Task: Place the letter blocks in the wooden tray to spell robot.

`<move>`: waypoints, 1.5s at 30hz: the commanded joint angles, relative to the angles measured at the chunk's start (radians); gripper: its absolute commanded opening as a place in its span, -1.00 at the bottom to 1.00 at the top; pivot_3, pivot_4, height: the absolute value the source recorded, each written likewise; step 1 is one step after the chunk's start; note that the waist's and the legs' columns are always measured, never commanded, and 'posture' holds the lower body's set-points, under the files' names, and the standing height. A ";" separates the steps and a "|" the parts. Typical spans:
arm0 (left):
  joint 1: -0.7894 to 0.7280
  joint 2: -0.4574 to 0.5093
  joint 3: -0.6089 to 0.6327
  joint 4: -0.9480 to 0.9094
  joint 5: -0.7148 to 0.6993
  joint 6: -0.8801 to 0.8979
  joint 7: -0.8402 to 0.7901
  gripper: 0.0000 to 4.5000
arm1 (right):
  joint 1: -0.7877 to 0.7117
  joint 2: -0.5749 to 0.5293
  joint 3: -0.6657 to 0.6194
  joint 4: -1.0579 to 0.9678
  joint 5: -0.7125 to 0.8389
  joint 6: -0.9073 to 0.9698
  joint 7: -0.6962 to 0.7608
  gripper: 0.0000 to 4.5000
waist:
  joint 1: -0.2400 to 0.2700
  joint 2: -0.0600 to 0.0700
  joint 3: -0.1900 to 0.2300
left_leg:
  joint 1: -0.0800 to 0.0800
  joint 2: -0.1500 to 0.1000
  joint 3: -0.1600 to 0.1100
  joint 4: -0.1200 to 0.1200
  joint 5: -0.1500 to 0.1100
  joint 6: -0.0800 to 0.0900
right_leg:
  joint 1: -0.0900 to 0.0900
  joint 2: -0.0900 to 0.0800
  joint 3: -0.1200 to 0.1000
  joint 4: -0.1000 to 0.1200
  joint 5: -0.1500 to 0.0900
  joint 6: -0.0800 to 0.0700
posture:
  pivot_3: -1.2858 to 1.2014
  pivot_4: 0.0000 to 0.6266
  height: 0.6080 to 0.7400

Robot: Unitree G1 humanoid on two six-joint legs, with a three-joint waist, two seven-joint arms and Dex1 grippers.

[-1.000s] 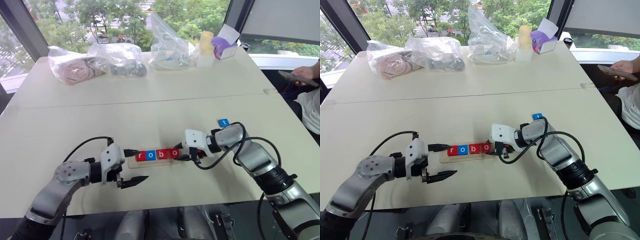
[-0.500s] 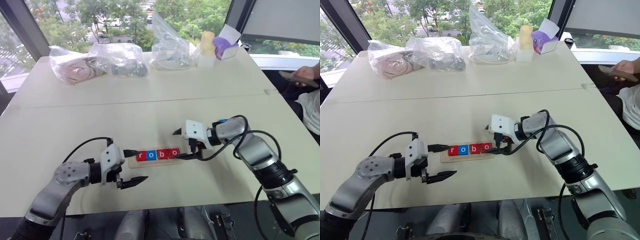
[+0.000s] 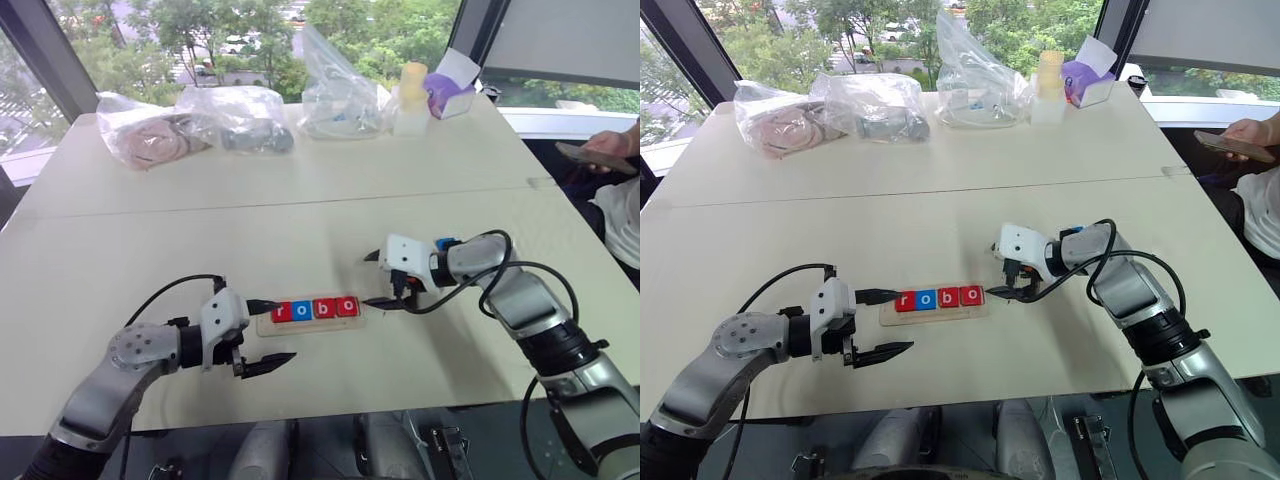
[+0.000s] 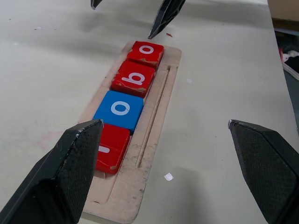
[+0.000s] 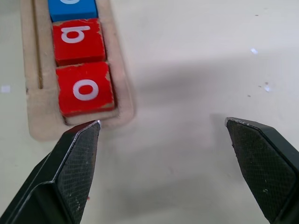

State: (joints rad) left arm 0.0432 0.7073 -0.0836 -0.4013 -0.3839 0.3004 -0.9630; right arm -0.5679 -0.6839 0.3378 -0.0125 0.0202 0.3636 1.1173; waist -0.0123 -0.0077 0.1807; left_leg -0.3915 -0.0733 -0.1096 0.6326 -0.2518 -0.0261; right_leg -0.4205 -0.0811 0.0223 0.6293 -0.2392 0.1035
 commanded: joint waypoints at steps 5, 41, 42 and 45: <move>0.006 0.010 0.030 -0.042 -0.018 -0.003 -0.004 1.00 | -0.001 0.015 -0.002 -0.025 -0.004 -0.012 -0.005 0.96 | -0.001 0.000 0.000 | 0.000 0.000 0.000 0.000 0.000 0.000 | 0.000 0.000 0.000 0.000 0.000 0.000 | 0.03 -0.52 1.00; 0.000 0.004 0.030 -0.074 -0.025 0.041 0.015 1.00 | -0.025 0.081 -0.005 -0.019 -0.025 0.006 -0.041 0.96 | -0.001 0.000 0.000 | 0.000 0.000 0.000 0.000 0.000 0.000 | 0.000 0.001 0.000 0.000 0.000 0.000 | 0.03 -0.52 1.00; -0.001 0.002 0.029 -0.074 -0.025 0.041 0.016 1.00 | -0.018 0.058 -0.038 -0.027 -0.021 0.016 -0.051 0.96 | -0.001 0.000 0.000 | 0.000 0.000 0.000 0.000 0.000 0.000 | 0.000 0.001 0.000 0.000 0.000 0.000 | 0.03 -0.52 1.00; 0.000 -0.001 0.027 -0.069 -0.021 0.034 0.017 1.00 | -0.005 0.000 -0.158 -0.031 -0.012 0.075 -0.124 0.96 | 0.004 0.000 0.000 | 0.000 -0.001 0.000 0.000 0.000 0.000 | 0.000 0.001 0.000 0.000 0.000 0.000 | 0.03 -0.52 1.00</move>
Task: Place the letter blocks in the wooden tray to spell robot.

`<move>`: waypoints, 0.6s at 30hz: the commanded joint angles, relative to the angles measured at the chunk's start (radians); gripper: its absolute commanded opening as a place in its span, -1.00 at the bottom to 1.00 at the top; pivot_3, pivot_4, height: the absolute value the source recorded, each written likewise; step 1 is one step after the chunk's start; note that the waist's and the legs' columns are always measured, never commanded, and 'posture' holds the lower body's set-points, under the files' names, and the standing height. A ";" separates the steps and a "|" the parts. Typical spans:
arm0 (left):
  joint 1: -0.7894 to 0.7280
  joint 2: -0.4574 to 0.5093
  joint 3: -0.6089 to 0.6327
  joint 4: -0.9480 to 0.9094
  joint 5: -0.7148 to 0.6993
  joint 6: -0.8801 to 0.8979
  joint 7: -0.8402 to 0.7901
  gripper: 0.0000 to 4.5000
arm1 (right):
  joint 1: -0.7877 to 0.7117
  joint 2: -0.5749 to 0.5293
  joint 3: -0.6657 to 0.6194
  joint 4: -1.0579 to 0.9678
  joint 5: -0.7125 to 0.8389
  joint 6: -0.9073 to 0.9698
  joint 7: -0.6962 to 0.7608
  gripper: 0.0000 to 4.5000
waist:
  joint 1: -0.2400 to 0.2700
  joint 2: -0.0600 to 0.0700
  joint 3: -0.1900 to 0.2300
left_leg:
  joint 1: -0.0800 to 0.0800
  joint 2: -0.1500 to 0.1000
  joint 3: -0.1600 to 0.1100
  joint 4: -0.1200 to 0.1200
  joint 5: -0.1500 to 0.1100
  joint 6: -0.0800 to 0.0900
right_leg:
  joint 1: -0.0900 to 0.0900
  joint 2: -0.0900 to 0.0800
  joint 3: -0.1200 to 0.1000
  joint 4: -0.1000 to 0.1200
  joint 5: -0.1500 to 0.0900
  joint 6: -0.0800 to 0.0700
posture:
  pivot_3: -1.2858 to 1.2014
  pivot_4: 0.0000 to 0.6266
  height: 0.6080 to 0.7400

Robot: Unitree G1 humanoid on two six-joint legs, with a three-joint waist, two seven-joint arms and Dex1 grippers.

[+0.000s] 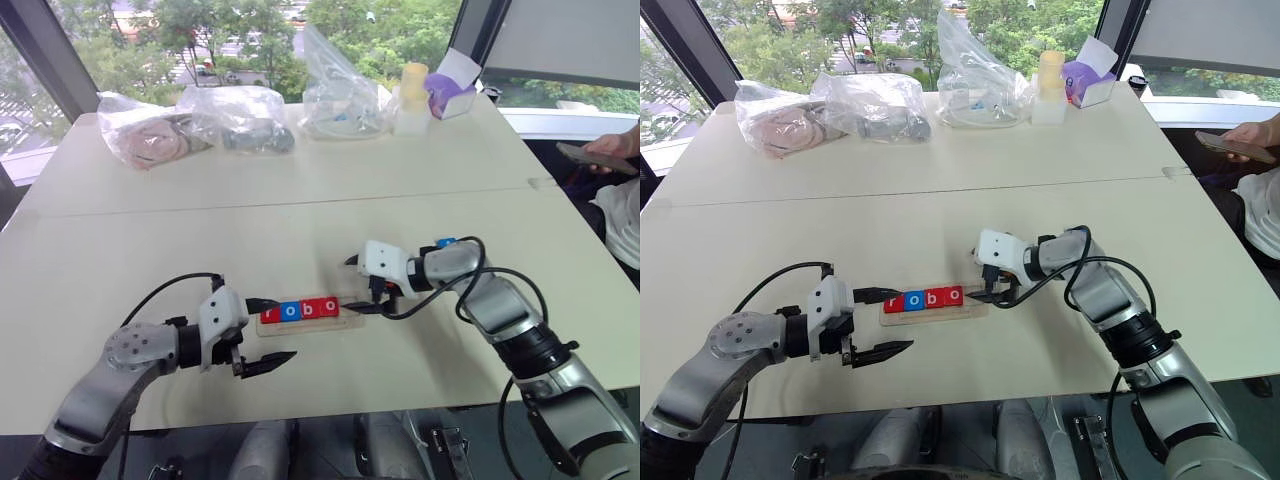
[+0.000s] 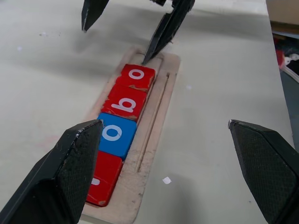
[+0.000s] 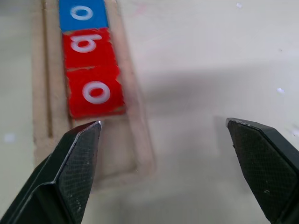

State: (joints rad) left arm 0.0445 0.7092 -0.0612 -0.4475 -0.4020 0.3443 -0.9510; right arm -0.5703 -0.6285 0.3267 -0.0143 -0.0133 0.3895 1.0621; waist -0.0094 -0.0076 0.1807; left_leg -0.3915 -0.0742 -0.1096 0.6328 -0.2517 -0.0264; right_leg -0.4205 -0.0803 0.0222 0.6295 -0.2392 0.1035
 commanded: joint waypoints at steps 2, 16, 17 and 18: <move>-0.004 -0.006 0.002 -0.019 0.000 -0.013 0.005 1.00 | 0.010 -0.076 -0.211 -0.029 0.009 0.091 -0.139 0.96 | 0.002 0.000 0.000 | 0.000 0.000 0.000 0.000 0.000 0.000 | 0.000 0.000 0.000 0.000 0.000 0.000 | 0.03 -0.52 1.00; -0.041 -0.038 -0.024 0.026 0.021 -0.041 -0.009 1.00 | 0.053 0.145 -0.405 -0.049 -0.053 0.591 -0.651 0.96 | -0.003 0.001 0.000 | 0.000 0.001 0.001 -0.001 0.000 0.000 | -0.001 0.000 0.001 0.001 0.001 -0.001 | 0.03 -0.52 1.00; -0.041 -0.037 -0.023 0.027 0.021 -0.042 -0.010 1.00 | 0.052 0.150 -0.411 -0.038 -0.051 0.599 -0.666 0.96 | -0.003 0.001 -0.001 | 0.000 0.001 0.001 -0.001 0.000 0.000 | -0.001 0.000 0.001 0.001 0.001 -0.001 | 0.03 -0.52 1.00; -0.040 -0.036 -0.022 0.027 0.020 -0.043 -0.010 1.00 | 0.054 0.150 -0.413 -0.026 -0.054 0.598 -0.681 0.96 | -0.003 0.001 -0.001 | 0.000 0.001 0.001 -0.001 0.000 0.000 | -0.001 0.001 0.001 0.001 0.001 -0.001 | 0.03 -0.52 1.00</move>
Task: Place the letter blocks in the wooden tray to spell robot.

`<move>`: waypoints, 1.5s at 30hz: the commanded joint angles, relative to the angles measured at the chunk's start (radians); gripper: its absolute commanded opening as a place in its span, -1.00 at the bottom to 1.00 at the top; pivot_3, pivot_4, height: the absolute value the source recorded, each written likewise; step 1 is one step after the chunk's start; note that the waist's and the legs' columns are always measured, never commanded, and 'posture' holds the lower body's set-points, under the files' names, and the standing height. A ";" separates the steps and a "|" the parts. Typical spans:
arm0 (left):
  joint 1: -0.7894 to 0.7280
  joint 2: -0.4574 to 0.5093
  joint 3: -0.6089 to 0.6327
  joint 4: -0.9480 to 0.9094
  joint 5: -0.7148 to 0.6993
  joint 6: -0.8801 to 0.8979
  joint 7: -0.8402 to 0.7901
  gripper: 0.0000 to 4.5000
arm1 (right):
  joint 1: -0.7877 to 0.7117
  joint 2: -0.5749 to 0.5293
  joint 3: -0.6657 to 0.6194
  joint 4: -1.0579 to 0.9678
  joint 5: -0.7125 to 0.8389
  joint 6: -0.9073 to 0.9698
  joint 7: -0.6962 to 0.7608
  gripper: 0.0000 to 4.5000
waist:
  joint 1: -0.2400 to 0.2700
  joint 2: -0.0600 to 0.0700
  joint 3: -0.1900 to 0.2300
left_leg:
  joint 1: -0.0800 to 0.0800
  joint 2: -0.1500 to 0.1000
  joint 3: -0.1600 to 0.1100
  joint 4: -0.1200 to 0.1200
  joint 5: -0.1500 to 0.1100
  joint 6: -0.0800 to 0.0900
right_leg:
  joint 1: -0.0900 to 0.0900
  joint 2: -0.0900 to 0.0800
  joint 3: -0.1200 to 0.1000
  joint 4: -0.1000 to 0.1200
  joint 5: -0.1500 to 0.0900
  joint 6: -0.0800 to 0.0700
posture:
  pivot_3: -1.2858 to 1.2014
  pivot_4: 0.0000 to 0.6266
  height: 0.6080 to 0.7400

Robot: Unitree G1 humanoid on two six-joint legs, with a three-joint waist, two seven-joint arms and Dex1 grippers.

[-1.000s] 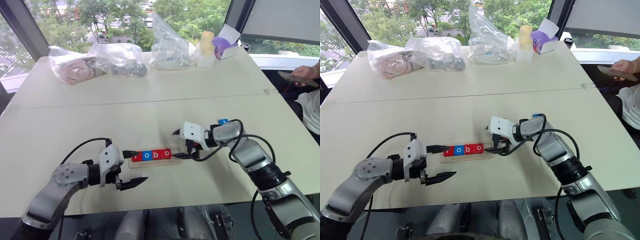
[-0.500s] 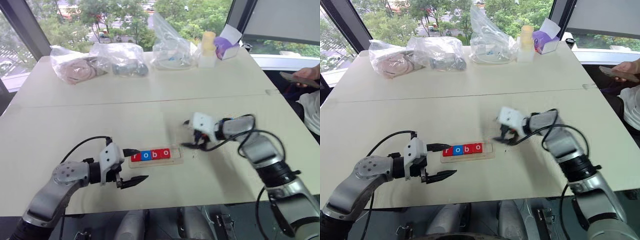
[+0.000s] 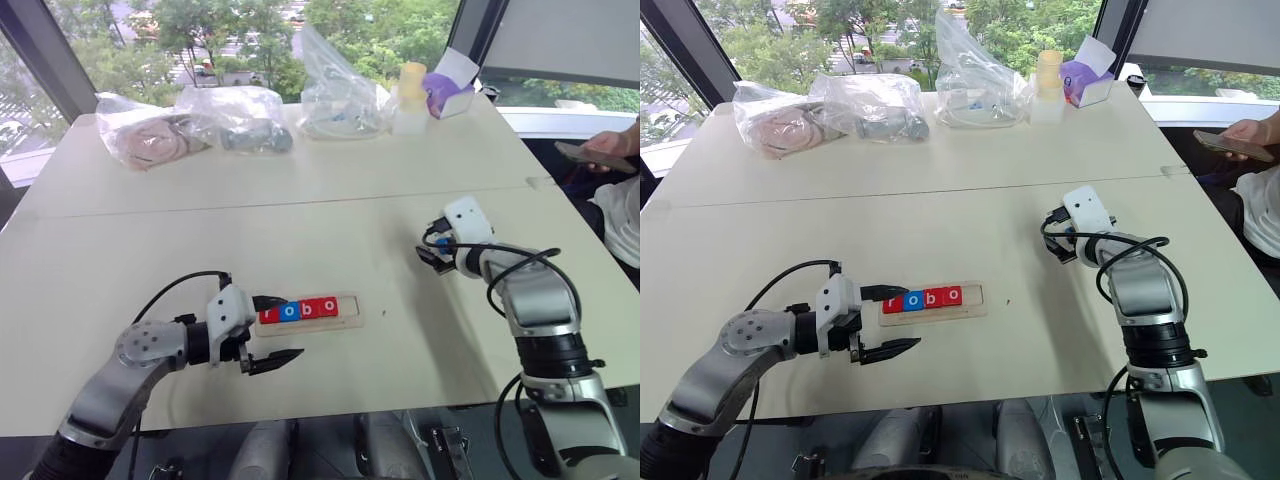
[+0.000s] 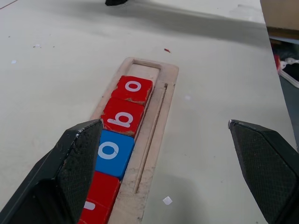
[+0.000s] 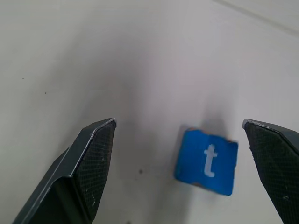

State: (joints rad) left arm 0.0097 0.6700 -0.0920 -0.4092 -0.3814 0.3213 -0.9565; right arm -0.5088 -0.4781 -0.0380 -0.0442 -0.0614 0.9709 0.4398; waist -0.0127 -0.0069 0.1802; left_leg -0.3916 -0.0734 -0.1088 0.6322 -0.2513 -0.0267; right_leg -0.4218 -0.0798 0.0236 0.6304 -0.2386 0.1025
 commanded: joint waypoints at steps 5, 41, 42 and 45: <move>-0.003 0.005 0.012 -0.012 0.000 -0.022 -0.003 1.00 | 0.004 0.011 -0.083 0.052 0.028 0.028 -0.089 0.96 | 0.001 0.000 0.000 | 0.000 -0.001 0.000 0.000 0.000 0.000 | 0.001 0.000 0.000 0.000 0.000 0.000 | 0.03 -0.52 1.00; 0.016 0.015 0.010 -0.024 -0.013 -0.012 -0.017 1.00 | 0.304 0.293 -0.055 -0.736 0.377 0.644 -0.330 0.00 | -0.004 -0.001 -0.004 | 0.001 0.001 -0.002 0.000 0.000 0.000 | 0.002 0.000 -0.001 0.000 -0.002 -0.003 | 0.03 -0.52 1.00; 0.015 0.015 0.010 -0.024 -0.013 -0.012 -0.017 1.00 | 0.300 0.294 -0.054 -0.733 0.381 0.644 -0.335 0.19 | -0.004 -0.001 -0.004 | 0.001 0.001 -0.002 0.000 0.000 0.000 | 0.002 0.000 -0.001 0.000 -0.002 -0.003 | 0.03 -0.52 1.00; 0.011 0.012 0.012 -0.018 -0.011 -0.014 -0.015 1.00 | 0.278 0.253 -0.032 -0.725 0.407 0.644 -0.318 0.88 | -0.002 -0.001 -0.004 | 0.001 0.001 -0.002 0.000 0.000 0.000 | 0.002 0.000 -0.001 0.000 -0.002 -0.003 | 0.03 -0.52 1.00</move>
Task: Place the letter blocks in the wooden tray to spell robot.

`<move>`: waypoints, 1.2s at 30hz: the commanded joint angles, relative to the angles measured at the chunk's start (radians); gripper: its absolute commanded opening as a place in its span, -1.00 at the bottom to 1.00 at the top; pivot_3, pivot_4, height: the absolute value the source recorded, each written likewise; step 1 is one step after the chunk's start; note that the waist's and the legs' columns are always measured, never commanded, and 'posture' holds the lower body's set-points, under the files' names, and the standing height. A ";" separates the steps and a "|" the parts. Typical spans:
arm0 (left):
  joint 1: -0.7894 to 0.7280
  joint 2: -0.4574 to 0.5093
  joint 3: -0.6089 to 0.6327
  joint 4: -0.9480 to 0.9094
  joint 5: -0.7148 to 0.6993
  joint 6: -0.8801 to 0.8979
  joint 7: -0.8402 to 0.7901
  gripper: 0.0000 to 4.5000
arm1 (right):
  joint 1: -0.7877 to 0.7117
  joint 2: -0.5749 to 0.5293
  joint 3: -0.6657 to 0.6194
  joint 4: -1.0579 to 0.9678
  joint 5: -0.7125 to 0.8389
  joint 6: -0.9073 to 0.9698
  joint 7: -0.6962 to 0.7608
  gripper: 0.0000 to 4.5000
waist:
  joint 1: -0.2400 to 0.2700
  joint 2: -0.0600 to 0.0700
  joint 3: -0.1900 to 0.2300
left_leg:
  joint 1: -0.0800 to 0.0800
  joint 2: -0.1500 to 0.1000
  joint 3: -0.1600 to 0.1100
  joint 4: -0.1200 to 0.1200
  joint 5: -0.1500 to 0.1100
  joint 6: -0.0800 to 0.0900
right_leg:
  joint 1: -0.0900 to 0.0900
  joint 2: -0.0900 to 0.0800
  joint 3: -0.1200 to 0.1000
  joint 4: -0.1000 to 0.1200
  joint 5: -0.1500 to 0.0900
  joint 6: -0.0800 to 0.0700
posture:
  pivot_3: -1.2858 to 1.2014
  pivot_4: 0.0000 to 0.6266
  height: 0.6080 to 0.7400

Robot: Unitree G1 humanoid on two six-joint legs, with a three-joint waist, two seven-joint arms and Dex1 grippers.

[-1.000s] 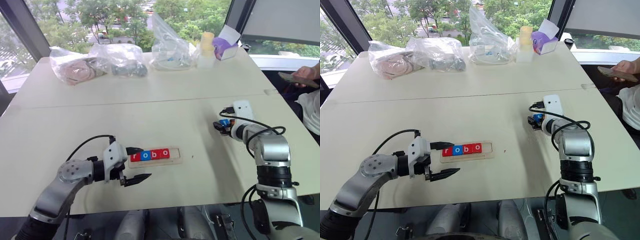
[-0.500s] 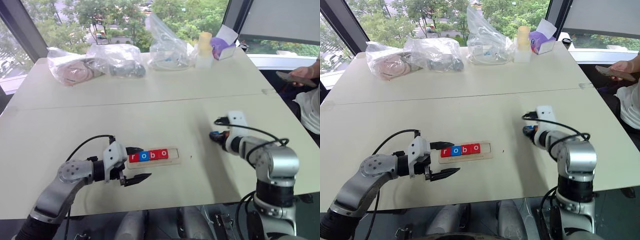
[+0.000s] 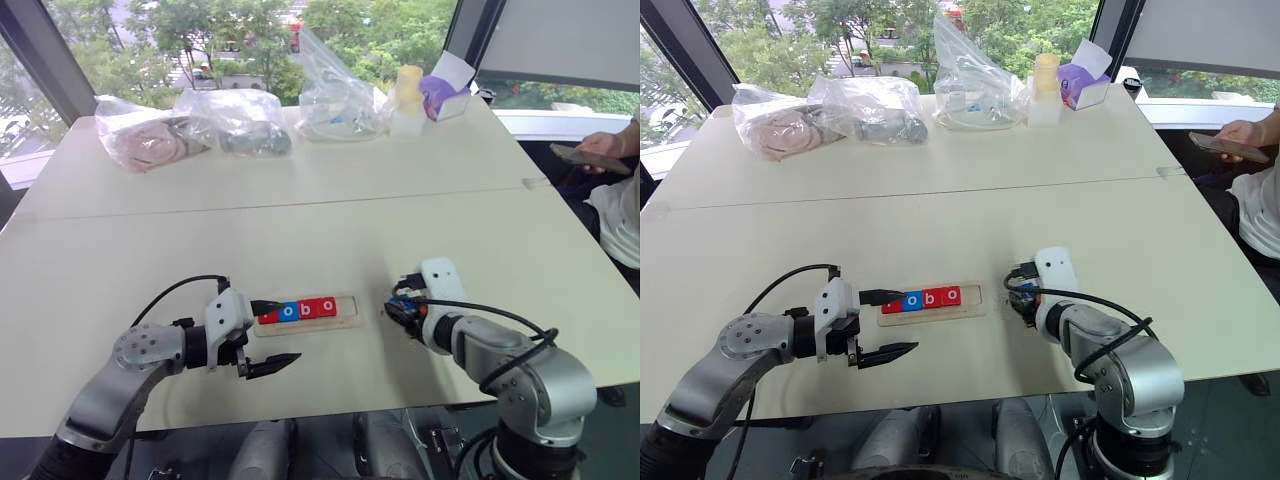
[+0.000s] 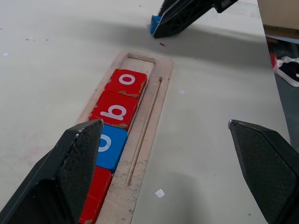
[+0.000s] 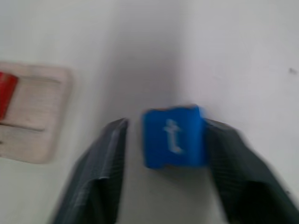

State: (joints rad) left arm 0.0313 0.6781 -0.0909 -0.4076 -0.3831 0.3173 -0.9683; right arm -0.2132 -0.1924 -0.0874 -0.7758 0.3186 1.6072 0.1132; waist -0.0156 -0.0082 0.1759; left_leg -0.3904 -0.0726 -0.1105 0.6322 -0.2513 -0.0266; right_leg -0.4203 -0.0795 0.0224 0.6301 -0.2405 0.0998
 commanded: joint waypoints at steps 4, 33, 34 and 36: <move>-0.010 0.003 0.012 -0.012 -0.004 -0.016 -0.003 1.00 | -0.079 -0.290 0.090 0.008 0.093 -0.050 0.166 0.97 | 0.003 0.001 0.001 | 0.000 -0.001 0.001 0.000 0.000 0.000 | 0.000 0.000 0.000 -0.001 0.000 0.000 | 0.03 -0.52 1.00; -0.025 -0.017 -0.001 -0.002 0.013 -0.040 0.021 1.00 | -0.271 -0.650 0.359 0.983 -0.210 -1.519 1.190 0.73 | 0.004 -0.001 0.004 | 0.000 -0.001 0.001 0.001 0.000 0.001 | 0.002 -0.002 -0.001 -0.002 0.001 0.004 | 0.03 -0.52 1.00; -0.026 -0.017 -0.001 -0.002 0.013 -0.040 0.022 1.00 | -0.272 -0.647 0.358 0.987 -0.214 -1.524 1.192 0.58 | 0.003 -0.001 0.004 | 0.000 -0.001 0.001 0.001 0.000 0.001 | 0.002 -0.002 -0.001 -0.002 0.001 0.004 | 0.03 -0.52 1.00; -0.026 -0.016 -0.001 -0.003 0.012 -0.038 0.022 1.00 | -0.270 -0.641 0.356 0.986 -0.214 -1.525 1.197 0.16 | 0.003 -0.001 0.004 | 0.000 -0.001 0.001 0.001 0.000 0.001 | 0.002 -0.002 0.000 -0.002 0.001 0.004 | 0.03 -0.52 1.00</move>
State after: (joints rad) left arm 0.0066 0.6623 -0.1028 -0.3695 -0.3641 0.2878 -0.9511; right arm -0.4765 -0.8374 0.2733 0.2028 0.1288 0.0872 1.3152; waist -0.0131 -0.0088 0.1800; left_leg -0.3901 -0.0732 -0.1098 0.6328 -0.2517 -0.0261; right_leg -0.4179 -0.0811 0.0219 0.6282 -0.2397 0.1035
